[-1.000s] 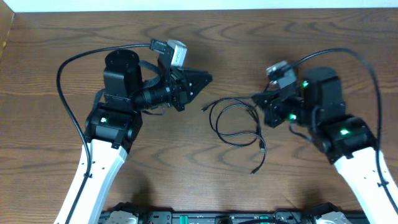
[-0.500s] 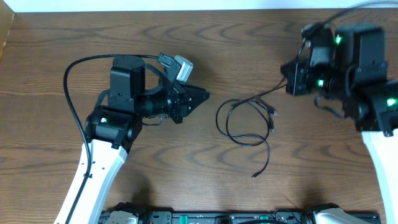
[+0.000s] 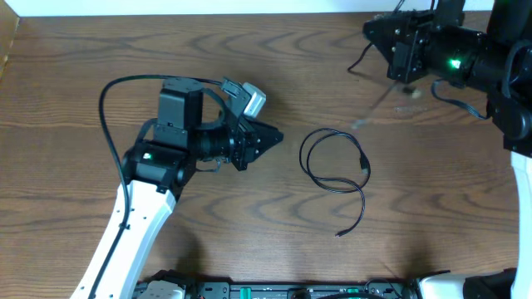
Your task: Untangle cables
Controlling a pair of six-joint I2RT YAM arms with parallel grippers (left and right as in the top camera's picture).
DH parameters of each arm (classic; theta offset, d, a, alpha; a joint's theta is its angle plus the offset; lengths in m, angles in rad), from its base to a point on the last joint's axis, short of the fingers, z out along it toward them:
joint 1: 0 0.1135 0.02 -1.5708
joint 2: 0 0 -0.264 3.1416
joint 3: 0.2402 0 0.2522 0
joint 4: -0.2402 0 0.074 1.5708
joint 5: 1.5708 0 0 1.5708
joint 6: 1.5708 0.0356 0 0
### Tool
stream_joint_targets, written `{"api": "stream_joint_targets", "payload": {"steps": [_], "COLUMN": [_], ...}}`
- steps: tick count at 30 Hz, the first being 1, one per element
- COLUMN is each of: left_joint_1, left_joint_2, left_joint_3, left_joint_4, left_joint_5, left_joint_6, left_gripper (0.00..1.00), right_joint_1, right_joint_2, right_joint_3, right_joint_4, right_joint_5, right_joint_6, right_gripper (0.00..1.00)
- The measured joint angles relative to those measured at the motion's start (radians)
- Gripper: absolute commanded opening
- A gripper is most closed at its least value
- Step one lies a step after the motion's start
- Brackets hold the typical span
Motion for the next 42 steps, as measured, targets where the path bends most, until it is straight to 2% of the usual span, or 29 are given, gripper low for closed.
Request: {"api": "stream_joint_targets", "payload": {"steps": [4, 8, 16, 27, 33, 42], "left_joint_1": [-0.013, -0.013, -0.013, -0.013, -0.013, -0.013], "left_joint_2": [0.012, 0.012, 0.012, 0.012, 0.012, 0.012], "left_joint_3": [-0.008, -0.008, -0.008, -0.008, -0.008, -0.008], "left_joint_4": [-0.002, -0.002, 0.0, 0.0, -0.007, -0.007], "left_joint_5": [0.0, 0.0, 0.0, 0.0, 0.0, 0.0], "left_joint_6": [0.01, 0.012, 0.013, 0.016, 0.016, 0.035], "left_gripper": [0.14, 0.14, 0.14, 0.14, 0.14, 0.14], "right_joint_1": [-0.016, -0.041, -0.113, -0.492, -0.602, -0.808], "right_joint_2": [0.009, 0.009, 0.01, 0.073, 0.191, 0.222], "right_joint_3": [0.0, 0.001, 0.002, 0.003, 0.003, 0.004], "right_joint_4": [-0.03, -0.102, -0.216, -0.199, -0.116, -0.08], "right_joint_5": [0.006, 0.105, 0.445, 0.555, 0.561, 0.612], "right_joint_6": [0.0, -0.002, -0.037, -0.052, -0.027, 0.015], "right_gripper": [0.01, 0.01, 0.01, 0.01, 0.01, 0.01]}}
